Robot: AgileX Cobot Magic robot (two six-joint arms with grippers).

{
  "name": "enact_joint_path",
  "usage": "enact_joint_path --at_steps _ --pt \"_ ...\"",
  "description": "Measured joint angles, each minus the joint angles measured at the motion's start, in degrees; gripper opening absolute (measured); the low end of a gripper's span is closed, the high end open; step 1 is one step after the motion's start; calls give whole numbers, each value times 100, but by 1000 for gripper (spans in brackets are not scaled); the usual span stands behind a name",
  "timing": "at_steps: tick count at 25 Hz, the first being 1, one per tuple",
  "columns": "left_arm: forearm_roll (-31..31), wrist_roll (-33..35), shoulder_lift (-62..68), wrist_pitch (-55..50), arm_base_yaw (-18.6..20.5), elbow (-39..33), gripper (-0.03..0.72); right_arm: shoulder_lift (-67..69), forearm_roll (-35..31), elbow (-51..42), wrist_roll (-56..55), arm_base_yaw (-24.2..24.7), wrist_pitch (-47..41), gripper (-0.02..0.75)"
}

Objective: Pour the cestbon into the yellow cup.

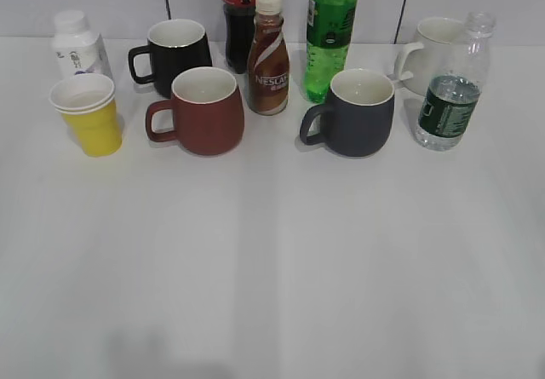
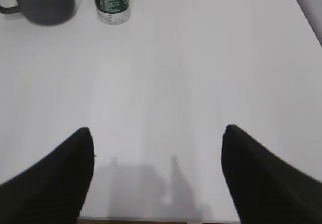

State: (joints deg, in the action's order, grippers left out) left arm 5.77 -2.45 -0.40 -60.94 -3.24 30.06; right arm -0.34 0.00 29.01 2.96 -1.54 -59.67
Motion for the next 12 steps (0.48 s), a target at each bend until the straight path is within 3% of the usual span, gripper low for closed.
enact_joint_path --at_steps 12 --pt "0 0 0 0 0 0 495 0 0 0 0 0 0 592"
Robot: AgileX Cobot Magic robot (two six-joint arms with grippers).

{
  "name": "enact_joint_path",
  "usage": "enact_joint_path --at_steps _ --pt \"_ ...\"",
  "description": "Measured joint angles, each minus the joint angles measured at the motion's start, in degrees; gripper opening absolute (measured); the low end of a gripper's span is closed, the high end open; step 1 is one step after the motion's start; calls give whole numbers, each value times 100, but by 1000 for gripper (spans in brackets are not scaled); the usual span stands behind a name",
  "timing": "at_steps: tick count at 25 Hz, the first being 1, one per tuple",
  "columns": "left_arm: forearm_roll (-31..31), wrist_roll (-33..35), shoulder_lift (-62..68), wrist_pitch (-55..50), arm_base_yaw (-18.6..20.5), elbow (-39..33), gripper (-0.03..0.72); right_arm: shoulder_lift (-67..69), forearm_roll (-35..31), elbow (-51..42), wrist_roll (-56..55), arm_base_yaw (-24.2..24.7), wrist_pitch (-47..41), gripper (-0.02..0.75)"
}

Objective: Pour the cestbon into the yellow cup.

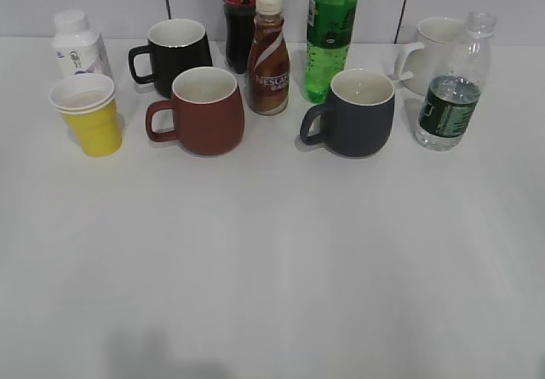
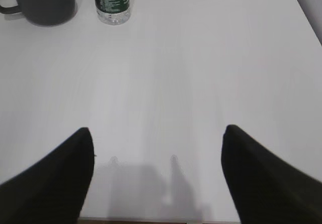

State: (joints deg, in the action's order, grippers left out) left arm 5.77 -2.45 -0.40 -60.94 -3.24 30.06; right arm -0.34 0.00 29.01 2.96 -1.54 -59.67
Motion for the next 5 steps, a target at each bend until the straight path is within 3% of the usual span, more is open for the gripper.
enact_joint_path --at_steps 5 --pt "0 0 0 0 30 0 495 0 0 0 0 0 0 592"
